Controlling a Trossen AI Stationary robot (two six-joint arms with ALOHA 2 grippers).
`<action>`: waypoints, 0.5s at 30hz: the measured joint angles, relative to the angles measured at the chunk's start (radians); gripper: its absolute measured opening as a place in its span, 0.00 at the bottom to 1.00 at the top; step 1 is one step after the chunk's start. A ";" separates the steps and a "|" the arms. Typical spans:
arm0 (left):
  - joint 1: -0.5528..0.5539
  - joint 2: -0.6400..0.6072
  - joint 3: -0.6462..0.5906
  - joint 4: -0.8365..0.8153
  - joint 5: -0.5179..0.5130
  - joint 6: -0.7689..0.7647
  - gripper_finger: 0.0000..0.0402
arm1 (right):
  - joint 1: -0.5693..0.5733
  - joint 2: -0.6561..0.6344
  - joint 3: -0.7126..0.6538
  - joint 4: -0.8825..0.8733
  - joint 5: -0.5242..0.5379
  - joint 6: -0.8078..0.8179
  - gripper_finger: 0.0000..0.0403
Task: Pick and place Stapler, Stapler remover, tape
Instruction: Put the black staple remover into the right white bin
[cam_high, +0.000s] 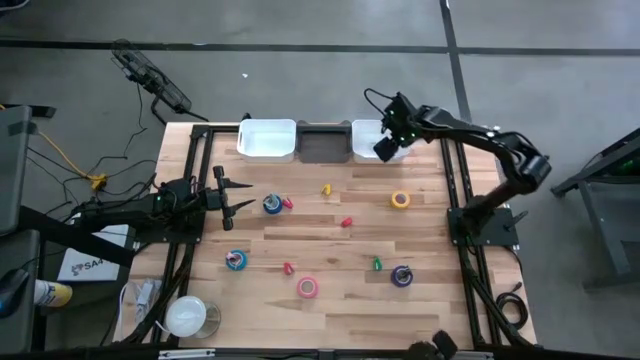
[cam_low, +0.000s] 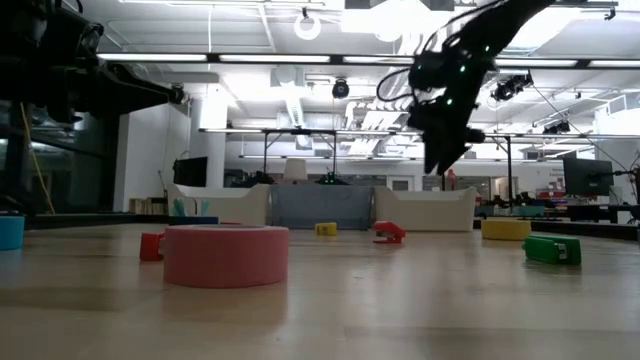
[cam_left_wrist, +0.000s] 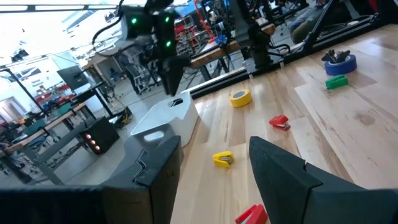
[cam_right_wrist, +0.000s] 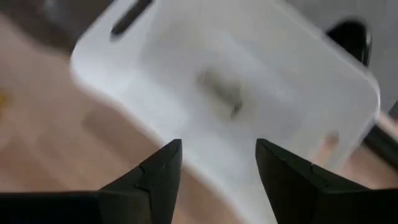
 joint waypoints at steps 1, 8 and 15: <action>0.000 0.000 0.000 0.000 0.000 0.000 0.46 | 0.011 -0.019 0.000 -0.040 0.000 0.012 0.49; 0.000 0.000 0.000 0.000 0.000 0.000 0.46 | 0.139 -0.118 0.000 -0.329 -0.001 0.210 0.49; 0.000 0.000 0.000 0.000 0.000 0.000 0.46 | 0.344 -0.135 -0.002 -0.495 -0.001 0.463 0.49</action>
